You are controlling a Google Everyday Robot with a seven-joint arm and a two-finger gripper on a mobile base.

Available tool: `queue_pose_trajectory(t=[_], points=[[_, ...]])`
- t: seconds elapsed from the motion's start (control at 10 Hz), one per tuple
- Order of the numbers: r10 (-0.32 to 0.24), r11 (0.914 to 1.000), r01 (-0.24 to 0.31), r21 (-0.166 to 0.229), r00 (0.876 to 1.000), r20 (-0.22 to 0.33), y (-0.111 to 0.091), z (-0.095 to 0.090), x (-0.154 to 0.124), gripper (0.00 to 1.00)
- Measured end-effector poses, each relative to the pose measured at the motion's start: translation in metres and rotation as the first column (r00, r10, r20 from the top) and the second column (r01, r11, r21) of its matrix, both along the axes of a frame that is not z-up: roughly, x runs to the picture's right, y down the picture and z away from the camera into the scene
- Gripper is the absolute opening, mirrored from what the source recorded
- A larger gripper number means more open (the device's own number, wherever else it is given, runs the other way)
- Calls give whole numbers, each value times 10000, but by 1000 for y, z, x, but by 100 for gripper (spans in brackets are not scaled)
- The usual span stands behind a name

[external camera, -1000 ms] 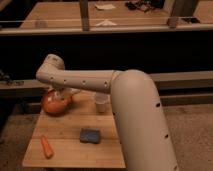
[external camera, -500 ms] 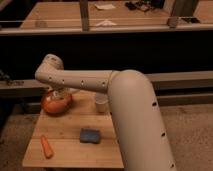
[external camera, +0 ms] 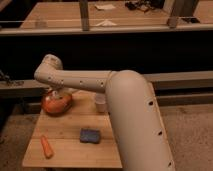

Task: Place the bottle in the ceramic bowl

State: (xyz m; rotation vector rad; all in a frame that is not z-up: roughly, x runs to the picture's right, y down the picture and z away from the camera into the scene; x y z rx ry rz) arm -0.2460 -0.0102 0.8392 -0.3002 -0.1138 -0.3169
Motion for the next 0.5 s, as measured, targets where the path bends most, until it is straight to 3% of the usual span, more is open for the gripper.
queue_pose_trajectory(t=[0.5], points=[[-25, 10000, 25, 40, 10000, 37, -2, 3, -5, 19]])
